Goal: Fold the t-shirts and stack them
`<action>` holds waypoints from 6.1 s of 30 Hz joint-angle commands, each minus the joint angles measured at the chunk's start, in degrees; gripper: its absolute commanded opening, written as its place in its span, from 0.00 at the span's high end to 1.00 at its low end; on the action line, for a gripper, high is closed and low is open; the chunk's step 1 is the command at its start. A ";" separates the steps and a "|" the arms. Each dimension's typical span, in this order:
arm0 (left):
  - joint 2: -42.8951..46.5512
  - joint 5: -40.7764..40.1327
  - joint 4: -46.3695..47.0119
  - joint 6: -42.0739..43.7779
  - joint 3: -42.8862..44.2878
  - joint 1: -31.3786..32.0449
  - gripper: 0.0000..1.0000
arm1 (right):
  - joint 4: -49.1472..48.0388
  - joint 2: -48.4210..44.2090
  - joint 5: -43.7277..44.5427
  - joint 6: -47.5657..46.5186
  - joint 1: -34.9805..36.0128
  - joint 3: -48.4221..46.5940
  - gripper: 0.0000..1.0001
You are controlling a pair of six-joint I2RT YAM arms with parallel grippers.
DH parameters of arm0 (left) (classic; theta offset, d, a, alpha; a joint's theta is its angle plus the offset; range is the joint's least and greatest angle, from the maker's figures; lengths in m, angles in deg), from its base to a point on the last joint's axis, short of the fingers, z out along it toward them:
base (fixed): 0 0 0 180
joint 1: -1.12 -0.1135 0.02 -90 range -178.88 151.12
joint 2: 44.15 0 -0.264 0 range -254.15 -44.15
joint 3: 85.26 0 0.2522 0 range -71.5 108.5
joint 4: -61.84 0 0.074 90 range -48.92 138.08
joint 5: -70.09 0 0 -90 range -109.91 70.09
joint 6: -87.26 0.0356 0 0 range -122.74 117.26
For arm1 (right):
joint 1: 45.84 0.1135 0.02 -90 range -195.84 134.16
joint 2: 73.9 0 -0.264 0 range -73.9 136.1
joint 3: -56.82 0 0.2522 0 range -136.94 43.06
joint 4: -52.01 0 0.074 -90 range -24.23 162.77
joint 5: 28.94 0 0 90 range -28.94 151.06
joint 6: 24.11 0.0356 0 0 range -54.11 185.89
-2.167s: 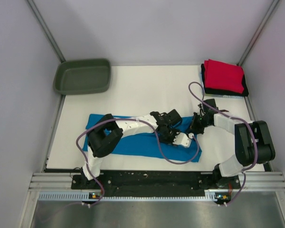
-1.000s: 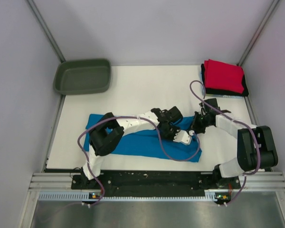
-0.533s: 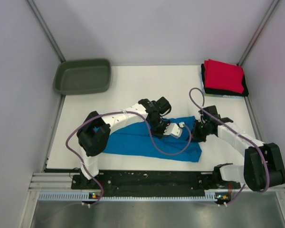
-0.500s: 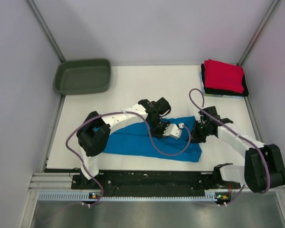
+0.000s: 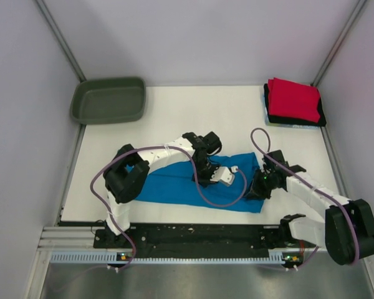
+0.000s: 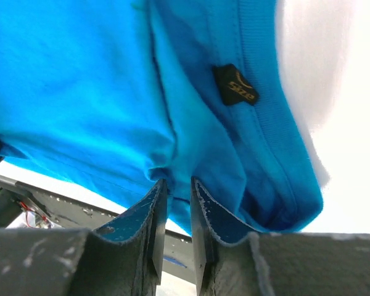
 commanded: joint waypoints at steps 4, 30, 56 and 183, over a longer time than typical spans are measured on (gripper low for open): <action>0.34 0.35 -5.76 3.32 -0.43 -0.47 0.52 | 4.89 -7.10 4.82 2.26 0.58 1.40 0.61; 14.49 -18.54 10.23 -25.86 -10.70 -35.26 0.71 | -10.82 30.14 11.77 -14.78 -9.17 -28.21 0.92; 15.91 -24.43 13.40 -25.60 -19.59 -52.59 0.57 | 4.20 44.77 11.58 -23.75 -11.11 -70.80 0.44; 43.41 -9.05 6.63 12.02 -49.56 -11.54 1.00 | -19.70 2.11 2.45 -88.97 56.48 -3.87 0.51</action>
